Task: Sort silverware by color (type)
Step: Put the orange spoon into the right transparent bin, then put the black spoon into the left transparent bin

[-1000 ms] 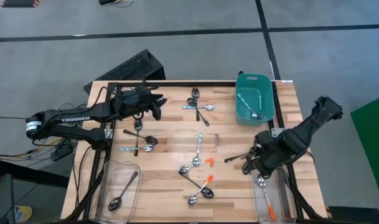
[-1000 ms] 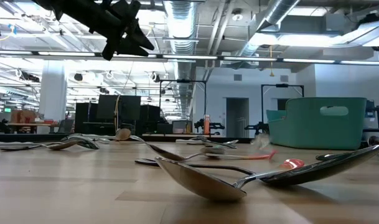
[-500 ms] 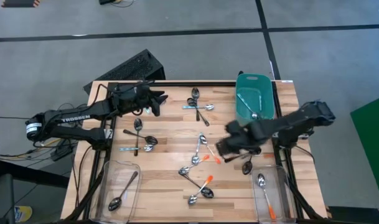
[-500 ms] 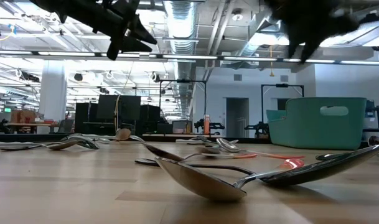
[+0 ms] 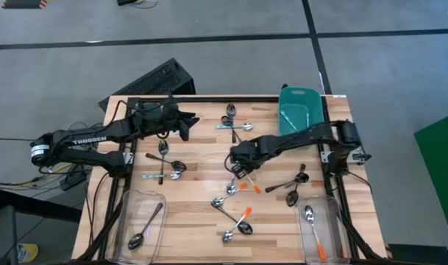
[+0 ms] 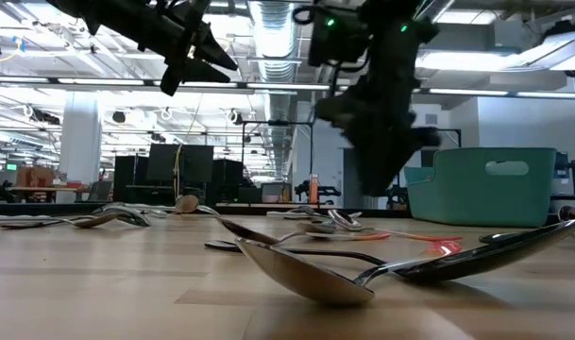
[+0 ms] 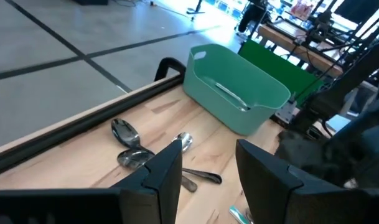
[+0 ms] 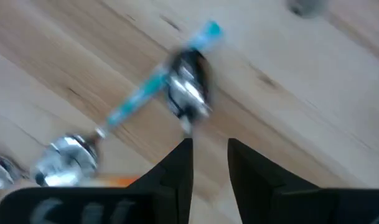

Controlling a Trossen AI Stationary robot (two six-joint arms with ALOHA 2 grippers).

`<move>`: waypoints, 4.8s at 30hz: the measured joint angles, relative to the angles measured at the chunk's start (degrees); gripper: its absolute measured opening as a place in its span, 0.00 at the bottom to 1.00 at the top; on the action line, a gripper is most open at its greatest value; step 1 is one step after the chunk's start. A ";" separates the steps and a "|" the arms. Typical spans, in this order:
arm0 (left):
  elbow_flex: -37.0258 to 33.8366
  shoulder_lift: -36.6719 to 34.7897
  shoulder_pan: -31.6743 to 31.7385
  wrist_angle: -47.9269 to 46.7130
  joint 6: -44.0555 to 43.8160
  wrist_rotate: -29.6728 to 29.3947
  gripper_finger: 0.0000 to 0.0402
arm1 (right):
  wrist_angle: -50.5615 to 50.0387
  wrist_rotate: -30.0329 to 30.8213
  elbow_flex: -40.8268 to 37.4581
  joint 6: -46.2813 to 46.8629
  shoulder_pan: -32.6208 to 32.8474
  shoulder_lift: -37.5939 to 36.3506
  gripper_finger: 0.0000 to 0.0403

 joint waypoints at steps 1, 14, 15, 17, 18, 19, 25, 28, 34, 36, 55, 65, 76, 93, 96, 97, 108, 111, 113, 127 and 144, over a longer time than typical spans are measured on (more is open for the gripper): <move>0.00 0.00 0.00 0.02 -0.04 -0.04 0.34 | 1.83 -0.02 0.02 -0.95 -0.21 0.68 0.31; 0.00 0.00 -0.07 -4.82 -2.31 1.84 0.34 | 8.07 -3.18 0.09 -17.67 -6.30 3.11 0.59; 0.00 0.00 -0.07 -4.83 -2.31 1.81 0.34 | 8.92 -4.91 0.13 -19.35 -6.75 3.48 0.59; 0.00 0.00 -0.07 -4.83 -2.29 1.59 0.34 | 9.81 -8.20 0.12 -22.18 -7.23 4.27 0.59; 0.00 0.00 -0.08 -4.83 -2.29 1.59 0.34 | 9.43 -9.05 -0.03 -23.72 -7.18 4.45 0.58; 0.00 0.00 -0.09 -4.83 -2.29 1.56 0.34 | 9.34 -9.32 -0.04 -24.88 -6.85 5.01 0.57; 0.00 0.00 -0.12 -5.58 -2.44 1.54 0.34 | 8.40 -9.67 0.11 -26.35 -5.38 7.14 0.45; 0.00 0.00 -0.28 -6.28 -2.86 1.49 0.34 | 7.29 -9.50 0.13 -25.29 -4.77 7.33 0.37; 0.00 -0.02 -0.33 -8.58 -3.94 1.01 0.34 | 6.59 -8.26 0.21 -24.81 -3.04 7.79 0.20; 0.00 -0.02 -0.33 -8.76 -3.97 0.95 0.34 | 6.90 -8.30 0.20 -24.78 -2.88 7.79 0.15; 0.00 -0.02 -0.24 -8.81 -5.32 -1.02 0.34 | -1.38 -6.60 5.02 -24.80 -3.04 2.11 0.04; 0.00 -0.02 -0.15 -10.41 -3.69 -2.35 0.34 | -10.32 -6.60 8.90 -20.97 0.36 -9.60 0.04; 0.00 -0.02 -0.20 -14.94 -3.64 -0.17 0.34 | -39.06 1.72 8.87 6.21 16.94 -24.36 0.04; 0.00 0.00 -0.20 -12.11 -0.94 -3.45 0.34 | -44.41 -2.73 8.87 56.97 53.97 -17.69 0.04; 0.00 0.00 -0.20 -12.11 0.60 -3.49 0.34 | -43.61 -4.24 8.85 61.63 57.08 -14.73 0.07; 0.00 0.00 -0.20 -12.09 0.84 -3.49 0.34 | -43.85 -4.49 8.85 62.99 57.66 -13.93 0.09; 0.00 0.00 -0.20 -12.11 1.14 -1.76 0.34 | -44.29 -7.53 8.83 69.34 57.53 -11.94 0.36; 0.00 0.00 -0.20 -12.16 1.69 -1.28 0.34 | -44.40 -4.30 8.83 68.58 55.85 -13.61 0.44; 0.00 0.00 -0.15 -12.31 2.03 -0.94 0.34 | -44.35 -1.22 8.83 66.90 54.01 -14.58 0.48; 0.00 0.00 -0.17 -15.84 5.47 3.93 0.34 | -41.12 6.63 8.84 31.32 30.43 -17.83 0.54; 0.00 0.00 -0.28 -27.00 4.39 6.04 0.34 | -3.06 -2.60 1.10 -1.00 1.26 -17.28 0.52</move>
